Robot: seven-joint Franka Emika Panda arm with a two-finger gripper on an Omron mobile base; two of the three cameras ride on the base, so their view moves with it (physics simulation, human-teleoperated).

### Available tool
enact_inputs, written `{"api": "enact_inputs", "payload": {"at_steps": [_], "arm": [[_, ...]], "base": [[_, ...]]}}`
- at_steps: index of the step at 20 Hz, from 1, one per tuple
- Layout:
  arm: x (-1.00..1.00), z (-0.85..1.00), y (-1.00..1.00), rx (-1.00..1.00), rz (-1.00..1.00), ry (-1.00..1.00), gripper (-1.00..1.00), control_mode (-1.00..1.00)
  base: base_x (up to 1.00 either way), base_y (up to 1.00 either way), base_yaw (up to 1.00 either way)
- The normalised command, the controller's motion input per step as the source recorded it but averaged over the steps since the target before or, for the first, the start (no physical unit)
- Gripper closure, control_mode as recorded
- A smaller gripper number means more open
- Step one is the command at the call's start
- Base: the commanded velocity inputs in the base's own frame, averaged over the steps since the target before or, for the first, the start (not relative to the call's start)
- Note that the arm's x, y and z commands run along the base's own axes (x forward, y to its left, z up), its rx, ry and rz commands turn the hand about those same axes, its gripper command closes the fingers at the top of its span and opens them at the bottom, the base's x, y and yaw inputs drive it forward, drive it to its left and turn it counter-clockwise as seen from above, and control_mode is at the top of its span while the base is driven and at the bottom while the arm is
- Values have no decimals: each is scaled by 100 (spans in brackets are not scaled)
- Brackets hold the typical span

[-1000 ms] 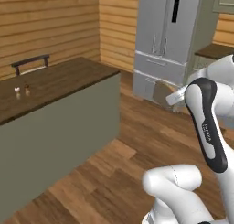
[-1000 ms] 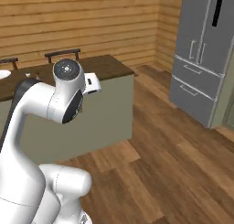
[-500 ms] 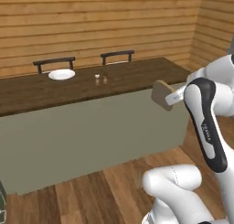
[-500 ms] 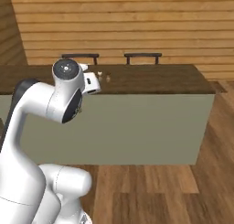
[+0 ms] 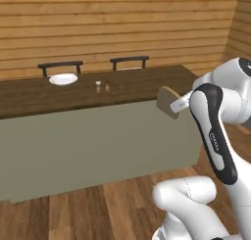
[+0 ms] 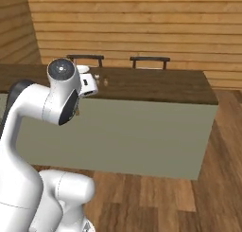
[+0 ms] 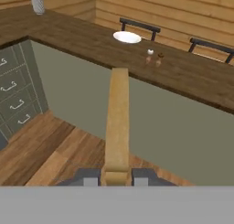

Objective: Start the toaster. Once the lever pops up, take the bread to the plate on the dining counter.

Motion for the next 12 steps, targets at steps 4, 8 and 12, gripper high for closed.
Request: {"api": "enact_inputs", "payload": {"at_steps": [4,8,12], "arm": [[0,0,0,0,0,0,100,100],[0,0,0,0,0,0,100,100],[0,0,0,0,0,0,100,100]], "base": [[0,-100,2],[3,-100,1],[12,-100,0]]}}
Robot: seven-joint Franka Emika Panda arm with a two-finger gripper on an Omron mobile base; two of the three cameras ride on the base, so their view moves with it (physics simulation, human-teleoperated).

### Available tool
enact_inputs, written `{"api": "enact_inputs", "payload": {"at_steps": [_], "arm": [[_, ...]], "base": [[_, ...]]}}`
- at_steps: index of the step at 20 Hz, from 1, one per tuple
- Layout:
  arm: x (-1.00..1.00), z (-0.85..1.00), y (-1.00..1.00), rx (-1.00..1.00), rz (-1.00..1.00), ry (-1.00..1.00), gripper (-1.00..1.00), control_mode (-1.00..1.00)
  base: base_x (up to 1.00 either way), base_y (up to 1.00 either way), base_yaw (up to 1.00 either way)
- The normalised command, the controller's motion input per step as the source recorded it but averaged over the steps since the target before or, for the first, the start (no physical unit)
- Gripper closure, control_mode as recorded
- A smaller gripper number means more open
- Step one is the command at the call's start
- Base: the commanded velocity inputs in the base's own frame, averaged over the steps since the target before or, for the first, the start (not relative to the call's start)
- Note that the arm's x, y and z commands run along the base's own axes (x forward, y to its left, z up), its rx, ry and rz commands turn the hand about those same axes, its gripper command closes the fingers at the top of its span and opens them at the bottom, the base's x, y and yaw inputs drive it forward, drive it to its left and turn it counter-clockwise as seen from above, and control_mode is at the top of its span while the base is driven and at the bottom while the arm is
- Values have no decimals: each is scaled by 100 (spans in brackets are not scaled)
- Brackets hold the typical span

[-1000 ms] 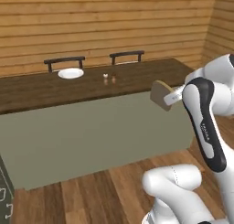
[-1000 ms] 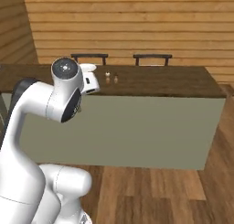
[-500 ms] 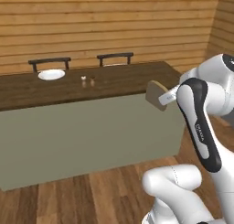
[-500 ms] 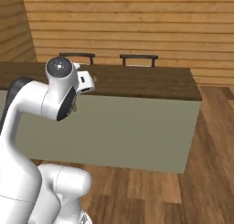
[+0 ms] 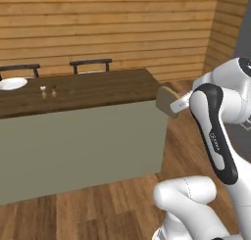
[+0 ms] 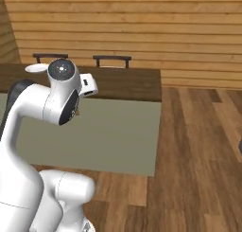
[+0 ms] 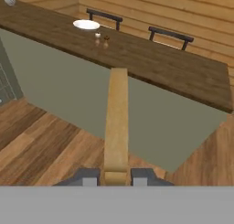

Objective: Start the toaster. Once the lever pops up, take the bread to the plate on the dining counter.

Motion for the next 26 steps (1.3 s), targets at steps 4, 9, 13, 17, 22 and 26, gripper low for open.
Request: {"api": "enact_inputs", "payload": {"at_steps": [4,9,13,17,22,26], "arm": [[0,0,0,0,0,0,100,100],[0,0,0,0,0,0,100,100],[0,0,0,0,0,0,100,100],[0,0,0,0,0,0,100,100],[0,0,0,0,0,0,100,100],[0,0,0,0,0,0,100,100]], "base": [[14,-100,0],[11,-100,0],[21,-100,-3],[38,-100,-2],[81,-86,0],[100,-46,0]]}}
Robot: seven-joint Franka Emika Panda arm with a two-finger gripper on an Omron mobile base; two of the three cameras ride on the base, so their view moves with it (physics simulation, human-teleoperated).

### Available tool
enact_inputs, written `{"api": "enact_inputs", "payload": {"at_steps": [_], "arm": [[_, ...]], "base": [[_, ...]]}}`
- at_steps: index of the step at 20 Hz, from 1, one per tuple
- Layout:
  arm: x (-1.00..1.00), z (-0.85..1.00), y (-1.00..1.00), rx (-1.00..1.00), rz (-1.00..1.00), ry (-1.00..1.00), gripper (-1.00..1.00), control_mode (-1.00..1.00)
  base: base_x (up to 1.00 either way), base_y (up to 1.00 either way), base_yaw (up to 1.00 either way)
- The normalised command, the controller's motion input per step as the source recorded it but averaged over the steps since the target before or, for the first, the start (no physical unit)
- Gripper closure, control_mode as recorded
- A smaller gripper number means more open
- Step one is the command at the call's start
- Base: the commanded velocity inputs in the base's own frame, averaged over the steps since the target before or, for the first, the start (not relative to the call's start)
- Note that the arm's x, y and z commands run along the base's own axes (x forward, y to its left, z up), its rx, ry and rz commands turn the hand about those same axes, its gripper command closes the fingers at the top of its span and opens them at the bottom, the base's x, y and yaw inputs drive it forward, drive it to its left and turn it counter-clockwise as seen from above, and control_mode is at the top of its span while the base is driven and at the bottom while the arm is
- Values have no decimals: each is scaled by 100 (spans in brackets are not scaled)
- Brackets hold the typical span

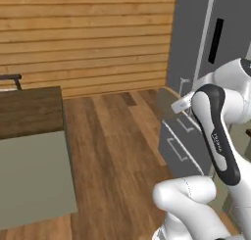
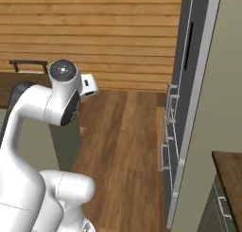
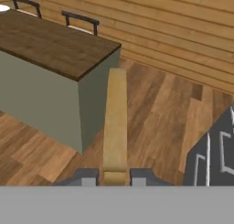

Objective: Start the toaster. Once the lever pops up, take the bread to the plate on the dining counter.

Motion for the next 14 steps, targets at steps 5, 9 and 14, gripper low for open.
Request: {"api": "enact_inputs", "payload": {"at_steps": [5,9,14], "arm": [[0,0,0,0,0,0,100,100],[0,0,0,0,0,0,100,100],[0,0,0,0,0,0,100,100]], "base": [[100,-8,0],[100,0,0],[100,0,2]]}}
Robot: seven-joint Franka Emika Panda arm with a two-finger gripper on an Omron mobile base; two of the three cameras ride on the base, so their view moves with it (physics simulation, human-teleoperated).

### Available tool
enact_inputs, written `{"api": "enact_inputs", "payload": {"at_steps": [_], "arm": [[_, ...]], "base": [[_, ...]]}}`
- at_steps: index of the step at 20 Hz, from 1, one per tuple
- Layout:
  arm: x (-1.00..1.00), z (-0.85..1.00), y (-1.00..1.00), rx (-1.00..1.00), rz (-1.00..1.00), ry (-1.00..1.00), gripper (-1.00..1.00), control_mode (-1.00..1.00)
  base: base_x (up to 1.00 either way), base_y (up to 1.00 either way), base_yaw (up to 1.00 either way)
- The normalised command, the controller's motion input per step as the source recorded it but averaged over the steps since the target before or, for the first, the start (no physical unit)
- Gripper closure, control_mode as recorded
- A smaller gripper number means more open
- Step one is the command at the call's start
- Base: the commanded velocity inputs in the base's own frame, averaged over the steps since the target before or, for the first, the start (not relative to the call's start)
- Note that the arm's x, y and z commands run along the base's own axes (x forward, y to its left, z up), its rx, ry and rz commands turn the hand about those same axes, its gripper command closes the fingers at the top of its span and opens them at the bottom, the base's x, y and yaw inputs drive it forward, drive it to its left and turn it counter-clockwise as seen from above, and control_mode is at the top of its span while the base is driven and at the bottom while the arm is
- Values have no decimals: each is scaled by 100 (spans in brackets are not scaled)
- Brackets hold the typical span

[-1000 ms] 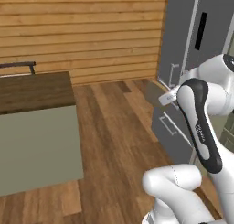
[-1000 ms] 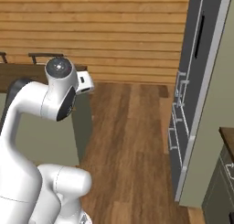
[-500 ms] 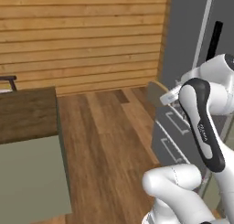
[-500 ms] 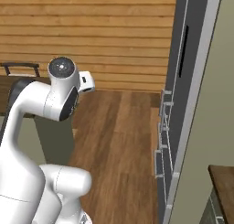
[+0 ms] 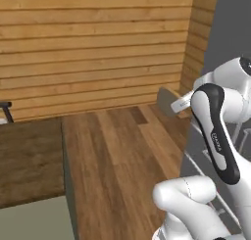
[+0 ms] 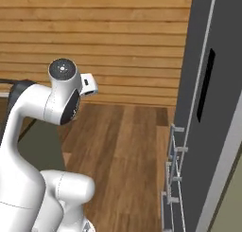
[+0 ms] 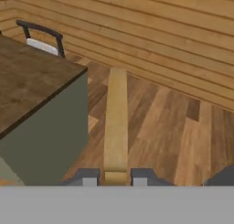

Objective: Start the toaster. Once the lever pops up, take the bread to the plate on the dining counter.

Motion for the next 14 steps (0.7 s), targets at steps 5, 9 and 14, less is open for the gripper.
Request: {"api": "enact_inputs", "payload": {"at_steps": [5,9,14], "arm": [[0,0,0,0,0,0,100,100],[0,0,0,0,0,0,100,100],[0,0,0,0,0,0,100,100]], "base": [[100,0,10],[100,0,18],[100,0,27]]}}
